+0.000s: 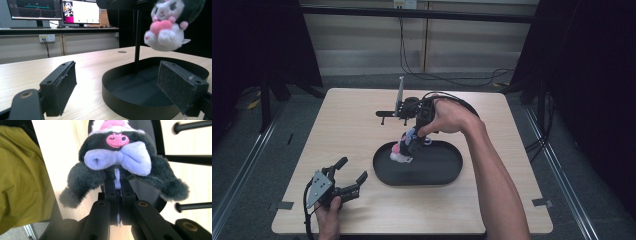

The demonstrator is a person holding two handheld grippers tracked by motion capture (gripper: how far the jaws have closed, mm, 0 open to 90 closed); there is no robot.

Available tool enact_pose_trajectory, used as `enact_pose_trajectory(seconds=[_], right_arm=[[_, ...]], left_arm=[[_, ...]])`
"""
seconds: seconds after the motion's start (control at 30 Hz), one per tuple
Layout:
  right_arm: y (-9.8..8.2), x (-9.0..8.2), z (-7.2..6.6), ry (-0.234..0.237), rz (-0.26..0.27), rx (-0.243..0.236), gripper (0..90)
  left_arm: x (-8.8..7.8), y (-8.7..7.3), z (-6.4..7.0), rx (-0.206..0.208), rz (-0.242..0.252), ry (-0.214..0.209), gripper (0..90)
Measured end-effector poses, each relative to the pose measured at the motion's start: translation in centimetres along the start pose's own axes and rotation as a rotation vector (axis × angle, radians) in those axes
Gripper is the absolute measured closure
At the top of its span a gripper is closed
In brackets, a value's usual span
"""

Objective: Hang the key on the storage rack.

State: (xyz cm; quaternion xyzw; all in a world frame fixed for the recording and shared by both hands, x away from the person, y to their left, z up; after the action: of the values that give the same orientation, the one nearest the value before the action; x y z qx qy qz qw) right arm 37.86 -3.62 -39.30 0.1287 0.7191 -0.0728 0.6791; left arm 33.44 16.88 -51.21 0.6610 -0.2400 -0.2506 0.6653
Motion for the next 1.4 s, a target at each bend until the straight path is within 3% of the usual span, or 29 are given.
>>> enact_pose_trajectory(seconds=[0.27,0.57,0.87,1.4], right_arm=[[1.0,-0.6,1.3,-0.013,-0.011,0.005,87.1],[0.7,0.1,3.3,-0.012,-0.033,0.031,87.1],[0.9,0.2,4.2,-0.04,-0.032,0.028,86.8],[0.8,0.5,5.3,-0.027,-0.031,0.038,86.6]], left_arm=[[0.0,0.0,0.0,-0.003,0.004,-0.002,15.4],[0.0,0.0,0.0,0.004,-0.001,-0.002,15.4],[0.0,0.0,0.0,0.002,0.001,-0.002,15.4],[0.0,0.0,0.0,0.003,0.0,-0.005,15.4]])
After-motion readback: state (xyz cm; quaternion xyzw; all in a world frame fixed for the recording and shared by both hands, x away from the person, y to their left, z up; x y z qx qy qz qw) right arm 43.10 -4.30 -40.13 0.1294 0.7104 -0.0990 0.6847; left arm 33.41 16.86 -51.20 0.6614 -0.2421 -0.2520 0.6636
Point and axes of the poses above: each handheld gripper's, and its own axes: x roughly forward along the jaws, y roughly out of its top, z roughly to its right, the point moved 10 cm from there along x, roughly forward along the jaws, and after that the axes turned 2 degrees about -y, right-handed, at the moved point
